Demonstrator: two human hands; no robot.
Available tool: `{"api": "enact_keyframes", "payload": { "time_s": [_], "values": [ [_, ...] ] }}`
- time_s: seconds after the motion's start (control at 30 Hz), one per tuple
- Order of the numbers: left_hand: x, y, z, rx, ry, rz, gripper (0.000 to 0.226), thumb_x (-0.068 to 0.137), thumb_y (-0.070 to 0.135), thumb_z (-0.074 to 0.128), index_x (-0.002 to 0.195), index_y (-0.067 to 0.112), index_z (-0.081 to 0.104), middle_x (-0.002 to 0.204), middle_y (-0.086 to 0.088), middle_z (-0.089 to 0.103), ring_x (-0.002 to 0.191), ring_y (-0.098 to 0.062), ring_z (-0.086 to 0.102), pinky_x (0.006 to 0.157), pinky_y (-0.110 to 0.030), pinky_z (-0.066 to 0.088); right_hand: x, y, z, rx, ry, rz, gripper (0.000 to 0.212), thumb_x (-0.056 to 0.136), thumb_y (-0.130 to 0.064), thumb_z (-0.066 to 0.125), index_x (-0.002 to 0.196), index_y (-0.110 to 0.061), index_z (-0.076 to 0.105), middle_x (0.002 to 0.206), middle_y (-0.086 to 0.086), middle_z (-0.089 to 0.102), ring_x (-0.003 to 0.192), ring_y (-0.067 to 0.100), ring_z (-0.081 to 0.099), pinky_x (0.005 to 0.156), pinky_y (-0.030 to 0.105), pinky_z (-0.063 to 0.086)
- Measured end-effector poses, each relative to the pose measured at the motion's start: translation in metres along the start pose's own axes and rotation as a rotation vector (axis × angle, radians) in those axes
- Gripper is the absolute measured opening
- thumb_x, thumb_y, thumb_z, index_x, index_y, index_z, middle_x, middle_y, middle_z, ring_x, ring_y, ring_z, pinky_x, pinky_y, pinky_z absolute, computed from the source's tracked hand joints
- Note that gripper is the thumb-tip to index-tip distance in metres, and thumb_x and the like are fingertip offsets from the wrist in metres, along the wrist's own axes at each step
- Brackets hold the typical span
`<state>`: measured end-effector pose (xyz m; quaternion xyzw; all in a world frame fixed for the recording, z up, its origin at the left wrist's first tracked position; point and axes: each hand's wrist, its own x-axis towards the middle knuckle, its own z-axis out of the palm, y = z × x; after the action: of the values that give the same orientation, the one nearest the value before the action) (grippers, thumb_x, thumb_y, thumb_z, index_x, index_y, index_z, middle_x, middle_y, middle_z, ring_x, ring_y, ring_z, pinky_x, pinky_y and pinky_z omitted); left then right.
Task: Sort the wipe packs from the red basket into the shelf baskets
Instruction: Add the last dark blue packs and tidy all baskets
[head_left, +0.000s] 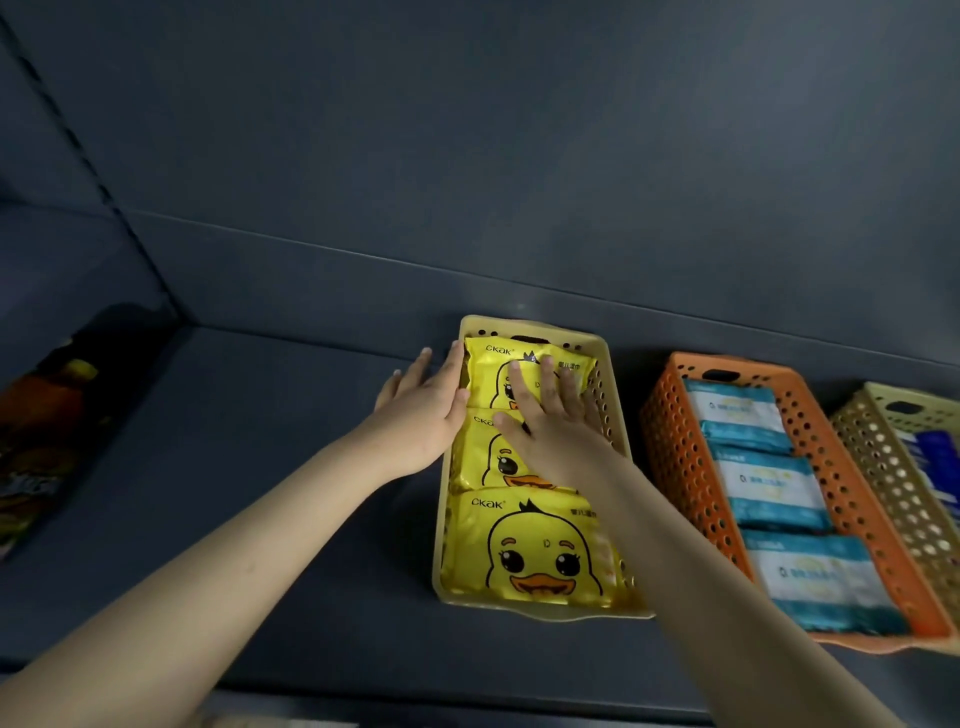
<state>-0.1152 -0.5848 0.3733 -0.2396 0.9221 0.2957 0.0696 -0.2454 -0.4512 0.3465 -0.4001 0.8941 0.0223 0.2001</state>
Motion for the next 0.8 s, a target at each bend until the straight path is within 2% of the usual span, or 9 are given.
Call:
{"api": "enact_keyframes", "payload": {
  "time_s": [0.07,0.13,0.17,0.27,0.43,0.57,0.63,0.7,0.8],
  "values": [
    [-0.002,0.002,-0.002,-0.001,0.000,-0.013,0.057,0.104,0.038,0.014,0.151,0.029,-0.016,0.162,-0.010,-0.002,0.148,-0.020,-0.010,0.118,-0.038,-0.006,0.003,-0.001,-0.010,-0.028,0.047,-0.002,0.064,0.093,-0.066,0.006,0.147,-0.042,-0.020,0.157,0.006,-0.027,0.144,0.032,-0.023,0.114,0.052,-0.015],
    [-0.003,0.003,-0.003,-0.006,0.001,-0.011,0.056,0.104,0.037,0.014,0.151,0.028,-0.015,0.162,-0.009,0.000,0.148,-0.020,-0.011,0.118,-0.037,-0.006,0.007,-0.006,-0.014,-0.031,0.215,-0.001,0.061,0.095,-0.062,0.007,0.150,-0.042,-0.011,0.161,0.008,-0.014,0.147,0.031,-0.012,0.114,0.050,-0.013],
    [-0.004,0.004,-0.003,-0.011,0.001,-0.007,0.056,0.105,0.036,0.014,0.152,0.028,-0.015,0.162,-0.009,0.002,0.148,-0.019,-0.012,0.118,-0.037,-0.006,0.008,-0.008,-0.014,-0.014,0.258,-0.002,0.059,0.096,-0.060,0.008,0.150,-0.043,-0.008,0.161,0.009,-0.013,0.148,0.031,-0.011,0.115,0.050,-0.011],
    [-0.002,0.001,-0.001,-0.014,0.005,-0.004,0.056,0.104,0.036,0.014,0.151,0.028,-0.016,0.162,-0.010,0.002,0.148,-0.018,-0.011,0.118,-0.037,-0.006,0.007,-0.011,-0.003,0.003,0.219,-0.015,0.056,0.097,-0.059,0.008,0.149,-0.046,-0.007,0.159,0.008,-0.022,0.147,0.032,-0.015,0.117,0.049,-0.007],
    [-0.001,-0.001,0.001,-0.020,0.017,0.002,0.057,0.104,0.037,0.015,0.152,0.028,-0.014,0.162,-0.011,0.004,0.148,-0.017,-0.010,0.119,-0.038,-0.005,0.003,-0.014,0.008,0.085,0.243,0.021,0.053,0.097,-0.060,0.008,0.147,-0.052,-0.006,0.158,0.001,-0.024,0.145,0.030,-0.021,0.116,0.049,-0.010],
    [-0.002,0.005,-0.004,0.052,0.025,0.037,0.057,0.105,0.032,0.017,0.153,0.021,-0.011,0.161,-0.010,0.008,0.148,-0.016,-0.011,0.118,-0.036,-0.005,0.010,-0.009,-0.004,0.185,0.183,-0.020,0.052,0.097,-0.060,0.012,0.146,-0.054,-0.003,0.161,0.003,-0.016,0.147,0.036,-0.012,0.116,0.056,0.008],
    [-0.002,0.006,-0.007,0.098,0.020,0.041,0.057,0.105,0.030,0.017,0.153,0.019,-0.011,0.162,-0.009,0.003,0.148,-0.015,-0.011,0.118,-0.034,-0.007,0.013,-0.007,-0.010,0.029,0.181,-0.020,0.053,0.095,-0.063,0.011,0.146,-0.054,-0.002,0.162,0.007,-0.008,0.147,0.039,-0.002,0.113,0.058,0.015],
    [-0.002,0.005,-0.009,0.111,0.005,0.041,0.056,0.105,0.029,0.017,0.153,0.018,-0.010,0.162,-0.009,0.001,0.148,-0.015,-0.012,0.117,-0.033,-0.008,0.014,-0.009,-0.011,-0.129,0.197,-0.021,0.056,0.093,-0.066,0.007,0.147,-0.052,-0.001,0.162,0.010,-0.003,0.146,0.041,0.004,0.114,0.057,0.008],
    [-0.003,0.006,-0.010,0.113,0.006,0.052,0.056,0.105,0.029,0.017,0.153,0.017,-0.011,0.162,-0.009,0.003,0.147,-0.014,-0.012,0.117,-0.032,-0.008,0.014,-0.010,-0.012,-0.086,0.148,-0.045,0.057,0.093,-0.066,0.006,0.147,-0.052,0.000,0.162,0.010,-0.007,0.146,0.041,-0.003,0.116,0.054,-0.002]
  ]
}}
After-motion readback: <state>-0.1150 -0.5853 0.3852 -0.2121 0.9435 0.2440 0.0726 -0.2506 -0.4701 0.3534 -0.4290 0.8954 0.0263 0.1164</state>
